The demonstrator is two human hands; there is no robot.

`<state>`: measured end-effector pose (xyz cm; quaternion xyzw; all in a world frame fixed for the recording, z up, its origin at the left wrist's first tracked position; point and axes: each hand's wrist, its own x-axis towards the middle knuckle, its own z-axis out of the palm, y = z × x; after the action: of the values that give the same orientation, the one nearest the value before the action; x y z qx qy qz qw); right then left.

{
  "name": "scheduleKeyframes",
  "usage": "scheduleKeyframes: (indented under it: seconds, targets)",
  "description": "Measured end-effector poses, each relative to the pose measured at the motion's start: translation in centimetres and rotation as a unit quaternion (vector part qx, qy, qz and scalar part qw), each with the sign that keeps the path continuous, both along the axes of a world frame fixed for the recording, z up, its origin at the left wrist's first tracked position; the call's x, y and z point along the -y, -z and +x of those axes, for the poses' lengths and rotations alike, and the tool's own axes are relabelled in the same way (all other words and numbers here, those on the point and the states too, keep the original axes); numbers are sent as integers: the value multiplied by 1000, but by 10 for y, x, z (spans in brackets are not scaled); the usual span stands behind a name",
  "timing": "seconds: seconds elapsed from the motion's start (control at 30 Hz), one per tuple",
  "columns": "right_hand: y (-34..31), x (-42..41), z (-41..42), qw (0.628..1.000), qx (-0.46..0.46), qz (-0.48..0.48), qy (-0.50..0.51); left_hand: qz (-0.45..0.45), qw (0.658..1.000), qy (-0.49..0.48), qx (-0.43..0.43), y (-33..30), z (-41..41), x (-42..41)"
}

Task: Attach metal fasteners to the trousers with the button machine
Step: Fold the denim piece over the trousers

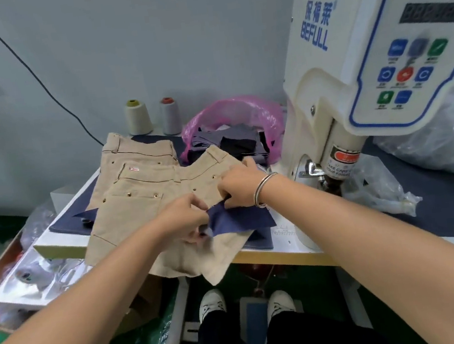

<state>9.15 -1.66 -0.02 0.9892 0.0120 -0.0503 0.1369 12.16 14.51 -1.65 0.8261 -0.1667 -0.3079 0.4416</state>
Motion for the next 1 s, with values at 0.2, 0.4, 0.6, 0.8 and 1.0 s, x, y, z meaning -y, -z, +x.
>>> scheduleKeyframes:
  seconds: [0.2,0.4,0.6,0.8,1.0]
  targets:
    - [1,-13,-28,977,190,91,33,86,993,77,0,3,-23,1]
    - [41,-34,-109,736,253,581,238,-95,990,41,-96,0,-19,-3]
    - [48,-27,-117,607,112,701,356,103,986,122,52,6,-20,-15]
    - [46,-16,-97,543,196,733,360,80,976,-21,200,5,-1,7]
    - [67,-12,-95,460,279,757,372,97,977,-49,183,17,3,30]
